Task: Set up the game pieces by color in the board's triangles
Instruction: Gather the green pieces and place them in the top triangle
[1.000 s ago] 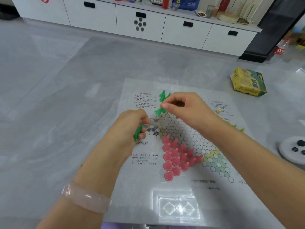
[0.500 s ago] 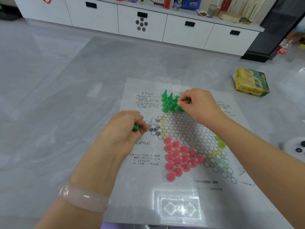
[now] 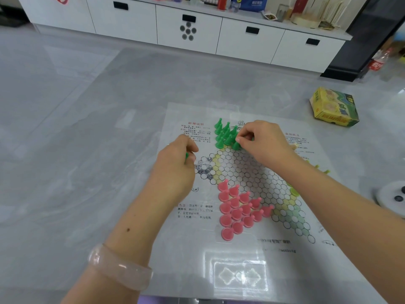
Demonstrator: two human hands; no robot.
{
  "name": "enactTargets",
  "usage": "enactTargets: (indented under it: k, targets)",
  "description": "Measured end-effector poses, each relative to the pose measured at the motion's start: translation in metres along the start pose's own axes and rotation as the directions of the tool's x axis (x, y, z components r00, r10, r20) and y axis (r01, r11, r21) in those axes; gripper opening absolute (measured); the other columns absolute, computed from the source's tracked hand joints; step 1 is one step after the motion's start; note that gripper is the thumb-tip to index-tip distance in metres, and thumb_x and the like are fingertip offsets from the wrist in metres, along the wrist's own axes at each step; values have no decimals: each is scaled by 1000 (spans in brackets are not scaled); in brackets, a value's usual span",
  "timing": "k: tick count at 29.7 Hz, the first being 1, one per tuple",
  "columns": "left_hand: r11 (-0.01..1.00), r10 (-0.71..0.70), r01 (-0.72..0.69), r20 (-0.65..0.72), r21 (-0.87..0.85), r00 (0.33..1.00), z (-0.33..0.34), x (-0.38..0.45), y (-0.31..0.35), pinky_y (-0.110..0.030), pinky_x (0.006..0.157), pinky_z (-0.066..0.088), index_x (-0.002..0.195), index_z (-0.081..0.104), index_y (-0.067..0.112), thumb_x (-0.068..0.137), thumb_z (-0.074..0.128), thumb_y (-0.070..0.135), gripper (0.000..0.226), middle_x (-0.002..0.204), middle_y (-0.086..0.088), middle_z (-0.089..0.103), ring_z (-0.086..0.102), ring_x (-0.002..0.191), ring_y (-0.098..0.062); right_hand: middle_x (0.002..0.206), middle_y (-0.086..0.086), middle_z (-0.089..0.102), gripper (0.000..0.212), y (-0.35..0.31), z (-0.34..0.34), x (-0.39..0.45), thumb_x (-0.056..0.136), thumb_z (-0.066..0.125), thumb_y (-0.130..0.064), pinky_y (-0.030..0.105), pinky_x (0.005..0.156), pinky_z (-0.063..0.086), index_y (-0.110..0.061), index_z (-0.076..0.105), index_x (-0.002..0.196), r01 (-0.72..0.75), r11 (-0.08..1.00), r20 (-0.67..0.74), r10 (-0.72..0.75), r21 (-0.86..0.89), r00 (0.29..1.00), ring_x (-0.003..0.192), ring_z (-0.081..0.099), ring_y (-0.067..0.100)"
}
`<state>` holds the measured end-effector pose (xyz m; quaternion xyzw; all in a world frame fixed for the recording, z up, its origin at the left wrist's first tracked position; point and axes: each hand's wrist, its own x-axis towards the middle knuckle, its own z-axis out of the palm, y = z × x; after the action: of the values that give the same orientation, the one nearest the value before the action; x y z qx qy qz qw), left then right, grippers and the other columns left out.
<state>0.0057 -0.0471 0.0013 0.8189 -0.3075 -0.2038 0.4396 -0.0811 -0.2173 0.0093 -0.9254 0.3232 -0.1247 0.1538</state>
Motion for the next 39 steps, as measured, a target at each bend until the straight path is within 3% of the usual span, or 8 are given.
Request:
enactTargets:
  k: [10, 15, 20, 23, 26, 31, 34, 39]
  targets:
    - [998, -52, 53, 23, -44, 998, -1, -1, 3, -18, 53, 39, 97, 50, 20, 90, 35, -3, 28, 110, -2, 54, 51, 75, -13, 83, -4, 55, 14, 1, -1, 0, 88, 57, -17, 6, 58, 29, -11, 68, 95, 8, 1000, -8, -8, -10, 1000, 75, 48, 10]
    - [990, -7, 8, 10, -141, 1000, -2, -4, 6, -38, 75, 53, 104, 48, 22, 86, 30, -8, 40, 112, 4, 54, 62, 86, -22, 85, -4, 58, 16, -1, -10, -4, 89, 57, -19, 4, 60, 29, -13, 70, 96, 21, 999, -64, -19, 31, 998, 66, 44, -1]
    - [977, 147, -133, 74, -169, 986, 0, -5, 10, -10, 65, 49, 131, 31, 40, 88, 30, -11, 66, 128, 13, 39, 62, 88, -4, 87, 3, 69, 21, -30, -20, -17, 91, 52, -28, 8, 57, 39, -19, 70, 96, 90, 959, 41, -105, 269, 994, 66, 53, 8]
    - [968, 208, -184, 140, -169, 968, 3, -6, 8, -18, 85, 48, 136, 18, 49, 88, 30, -9, 77, 145, 14, 29, 58, 109, -9, 89, 11, 69, 21, -46, -17, -24, 91, 52, -32, 22, 72, 50, -23, 70, 97, 78, 923, 203, -165, 377, 965, 76, 61, 22]
    - [967, 227, -202, 168, -156, 959, 3, -7, 7, -20, 86, 45, 137, 13, 51, 89, 31, -9, 79, 148, 15, 26, 54, 117, -12, 82, -8, 69, 15, -48, -14, -24, 89, 57, -25, 24, 82, 52, -19, 71, 94, 62, 908, 243, -175, 413, 954, 81, 65, 5]
    - [976, 169, -154, 92, -154, 981, 2, -7, 8, -12, 64, 48, 137, 24, 41, 91, 31, -5, 66, 127, 15, 42, 62, 82, 0, 77, -9, 65, 9, -47, -15, -23, 86, 61, -18, 14, 70, 49, -17, 70, 88, 27, 869, 230, -161, 495, 960, 71, 58, 1]
    - [987, 73, -74, -9, -141, 997, -1, -5, 5, -21, 52, 49, 120, 42, 28, 95, 37, 9, 32, 98, 6, 61, 57, 58, -6, 79, -11, 63, 8, -39, -25, -14, 87, 60, -19, 4, 59, 44, -19, 68, 88, 1, 891, 142, -73, 453, 987, 66, 55, -6]
    - [1000, 16, -16, -27, -15, 1000, -4, -4, 6, -10, 43, 37, 91, 49, 18, 92, 48, 22, 4, 69, 1, 56, 45, 52, -9, 78, -10, 53, 13, -20, -25, -2, 89, 56, -16, 9, 63, 37, -13, 68, 94, 117, 993, 80, -117, 2, 990, 67, 48, 2]
